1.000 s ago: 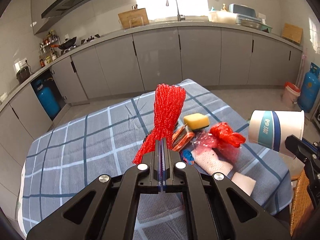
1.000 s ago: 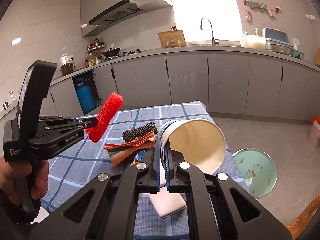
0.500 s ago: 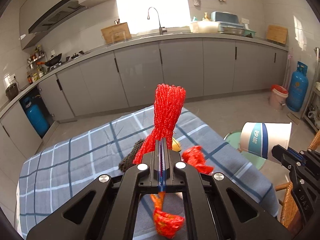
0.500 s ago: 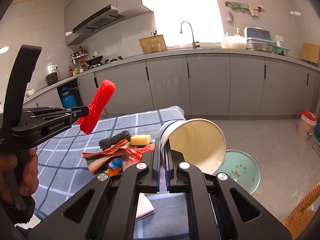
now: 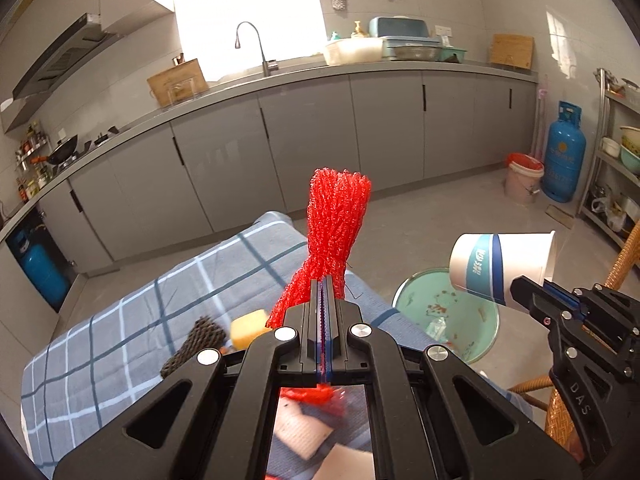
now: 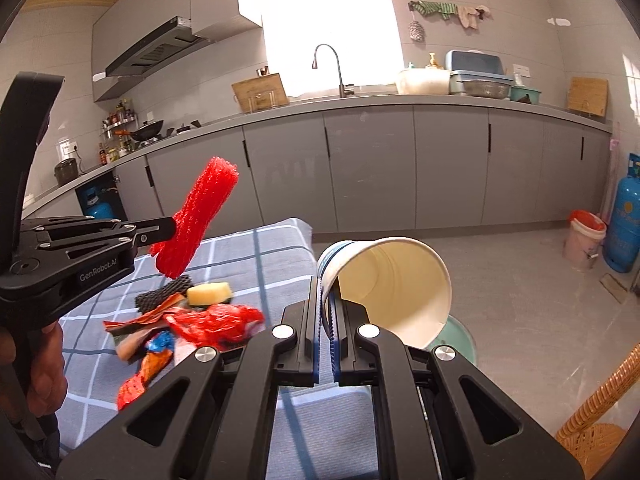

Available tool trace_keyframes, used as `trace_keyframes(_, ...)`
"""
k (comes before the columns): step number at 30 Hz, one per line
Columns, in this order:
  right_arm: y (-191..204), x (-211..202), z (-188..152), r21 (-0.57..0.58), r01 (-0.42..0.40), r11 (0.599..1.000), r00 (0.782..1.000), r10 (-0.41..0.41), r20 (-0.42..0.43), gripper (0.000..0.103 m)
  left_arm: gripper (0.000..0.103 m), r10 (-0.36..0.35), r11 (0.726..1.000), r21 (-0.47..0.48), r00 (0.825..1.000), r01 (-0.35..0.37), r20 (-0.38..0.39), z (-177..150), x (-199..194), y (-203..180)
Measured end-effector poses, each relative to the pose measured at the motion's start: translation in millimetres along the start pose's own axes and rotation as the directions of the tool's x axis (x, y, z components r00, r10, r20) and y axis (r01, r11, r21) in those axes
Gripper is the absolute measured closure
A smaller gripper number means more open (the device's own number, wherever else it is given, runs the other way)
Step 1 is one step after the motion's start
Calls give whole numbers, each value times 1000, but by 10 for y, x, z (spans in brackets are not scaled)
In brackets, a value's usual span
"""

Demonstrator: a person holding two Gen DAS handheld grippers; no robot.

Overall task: Collect trash
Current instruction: 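Carry the cup and mesh net over the green basin and release both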

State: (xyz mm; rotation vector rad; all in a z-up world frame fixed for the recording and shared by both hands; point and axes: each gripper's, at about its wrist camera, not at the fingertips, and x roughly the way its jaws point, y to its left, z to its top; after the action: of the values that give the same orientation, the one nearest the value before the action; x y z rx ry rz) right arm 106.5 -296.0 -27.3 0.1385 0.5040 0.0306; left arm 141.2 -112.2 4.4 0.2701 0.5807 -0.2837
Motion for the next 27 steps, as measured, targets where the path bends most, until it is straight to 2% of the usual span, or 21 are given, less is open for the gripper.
trace_keyframes(14,-540,372,-20,46,51,998,998,-50,-33,97,101,-36,997,71,998,40,-52,131,482,-588)
trace_keyframes(27,-921,755,-143,91,83,992,993,-75,-90,97,101,-80,990,107,989,94,-123,138,941,-964)
